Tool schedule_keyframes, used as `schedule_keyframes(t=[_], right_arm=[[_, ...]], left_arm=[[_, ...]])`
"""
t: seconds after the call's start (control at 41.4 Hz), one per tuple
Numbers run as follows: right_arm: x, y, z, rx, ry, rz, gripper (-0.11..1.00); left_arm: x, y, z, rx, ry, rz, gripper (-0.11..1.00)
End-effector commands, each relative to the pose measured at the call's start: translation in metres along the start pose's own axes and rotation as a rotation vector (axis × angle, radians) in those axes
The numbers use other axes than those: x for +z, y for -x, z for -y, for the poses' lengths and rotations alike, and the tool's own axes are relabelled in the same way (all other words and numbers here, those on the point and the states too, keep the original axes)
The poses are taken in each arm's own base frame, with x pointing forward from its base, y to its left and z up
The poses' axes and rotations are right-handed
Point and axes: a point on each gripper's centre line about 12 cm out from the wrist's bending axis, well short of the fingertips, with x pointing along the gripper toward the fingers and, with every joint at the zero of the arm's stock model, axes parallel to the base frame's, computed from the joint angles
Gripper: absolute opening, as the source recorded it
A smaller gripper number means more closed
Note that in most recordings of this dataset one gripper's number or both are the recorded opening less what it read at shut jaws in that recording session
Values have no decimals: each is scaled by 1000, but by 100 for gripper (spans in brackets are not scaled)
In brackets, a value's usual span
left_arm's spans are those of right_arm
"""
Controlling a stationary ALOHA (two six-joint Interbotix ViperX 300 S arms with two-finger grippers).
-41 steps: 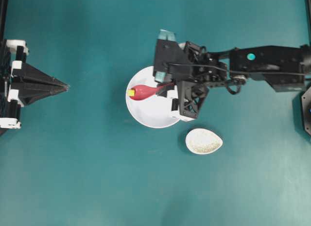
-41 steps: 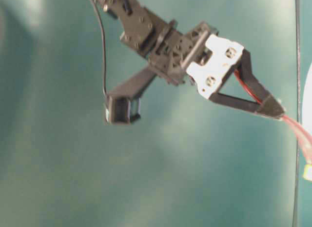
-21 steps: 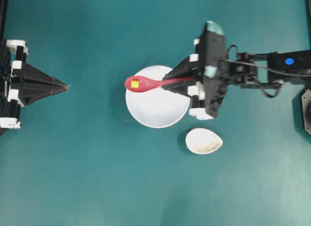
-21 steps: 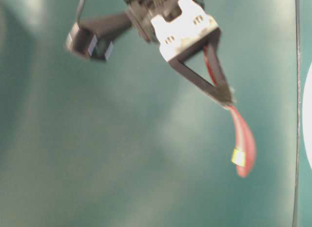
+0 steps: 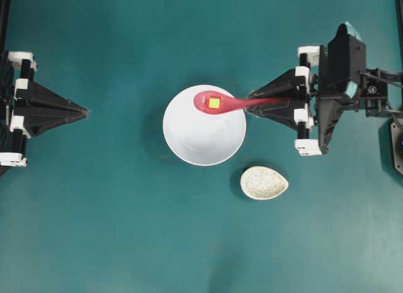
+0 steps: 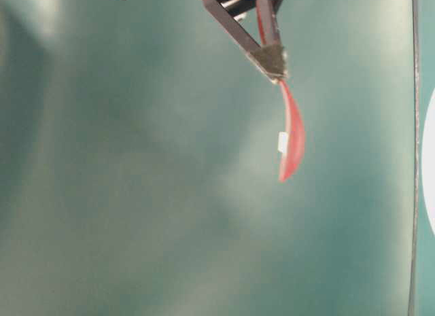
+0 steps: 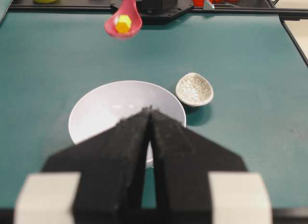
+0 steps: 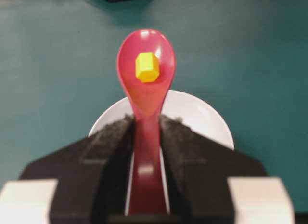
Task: Scoop the yellow hexagonal prism block from the bowl with a spoon using the right arm.
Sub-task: 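Lift the spoon with the yellow block out of the bowl rightward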
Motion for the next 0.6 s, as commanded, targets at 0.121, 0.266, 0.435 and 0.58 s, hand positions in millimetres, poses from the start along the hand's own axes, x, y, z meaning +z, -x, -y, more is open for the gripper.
schedule_keyframes(t=[0.121, 0.266, 0.435, 0.58], right_arm=[[10, 1, -2, 7, -2, 38, 24], [10, -1, -2, 8, -1, 42, 24], [10, -1, -2, 8, 1, 39, 24], [10, -1, -2, 7, -2, 36, 24]], left_arm=[[6, -2, 0, 1, -1, 18, -1], [6, -2, 0, 1, -1, 18, 0], [6, -2, 0, 1, -1, 18, -1], [6, -2, 0, 1, 0, 14, 0]])
